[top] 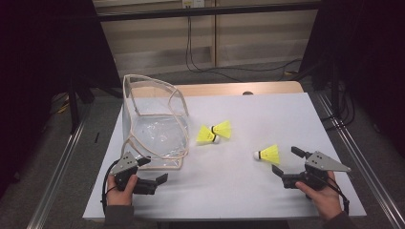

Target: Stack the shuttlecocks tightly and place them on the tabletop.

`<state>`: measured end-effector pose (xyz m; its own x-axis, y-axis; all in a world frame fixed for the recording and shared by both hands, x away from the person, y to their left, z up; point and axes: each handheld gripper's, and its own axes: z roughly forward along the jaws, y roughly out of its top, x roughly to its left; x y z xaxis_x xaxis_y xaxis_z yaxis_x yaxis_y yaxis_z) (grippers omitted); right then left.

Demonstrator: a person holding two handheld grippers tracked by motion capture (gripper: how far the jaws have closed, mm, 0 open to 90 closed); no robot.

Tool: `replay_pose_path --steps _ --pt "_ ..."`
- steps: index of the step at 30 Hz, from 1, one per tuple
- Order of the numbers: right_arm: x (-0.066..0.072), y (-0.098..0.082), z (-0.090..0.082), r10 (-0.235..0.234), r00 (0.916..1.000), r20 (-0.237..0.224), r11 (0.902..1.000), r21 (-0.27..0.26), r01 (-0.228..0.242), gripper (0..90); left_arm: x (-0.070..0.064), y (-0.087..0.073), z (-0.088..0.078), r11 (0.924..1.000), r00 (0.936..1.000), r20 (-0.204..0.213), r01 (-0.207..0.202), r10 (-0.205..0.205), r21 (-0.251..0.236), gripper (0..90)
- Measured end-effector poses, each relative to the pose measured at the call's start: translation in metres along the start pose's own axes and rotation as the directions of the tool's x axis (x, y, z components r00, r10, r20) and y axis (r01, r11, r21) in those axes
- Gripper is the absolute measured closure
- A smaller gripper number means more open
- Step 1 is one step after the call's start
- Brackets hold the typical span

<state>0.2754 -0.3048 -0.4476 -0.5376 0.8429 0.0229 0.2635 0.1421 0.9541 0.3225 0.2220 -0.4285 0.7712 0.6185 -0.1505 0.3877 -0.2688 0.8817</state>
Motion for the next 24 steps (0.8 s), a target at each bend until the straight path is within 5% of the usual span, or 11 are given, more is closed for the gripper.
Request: replay_pose_path --steps 18,24 --pt "-0.003 0.005 0.015 0.023 0.9997 -0.002 0.9977 0.064 -0.023 7.2 0.000 0.000 0.001 1.0000 1.0000 -0.003 0.001 -0.001 0.003 3.6" --pt "-0.006 0.007 0.016 0.063 0.9980 0.000 0.9947 0.081 -0.063 11.6 0.000 0.000 0.001 1.0000 1.0000 -0.003 0.001 -0.001 0.001 3.6"
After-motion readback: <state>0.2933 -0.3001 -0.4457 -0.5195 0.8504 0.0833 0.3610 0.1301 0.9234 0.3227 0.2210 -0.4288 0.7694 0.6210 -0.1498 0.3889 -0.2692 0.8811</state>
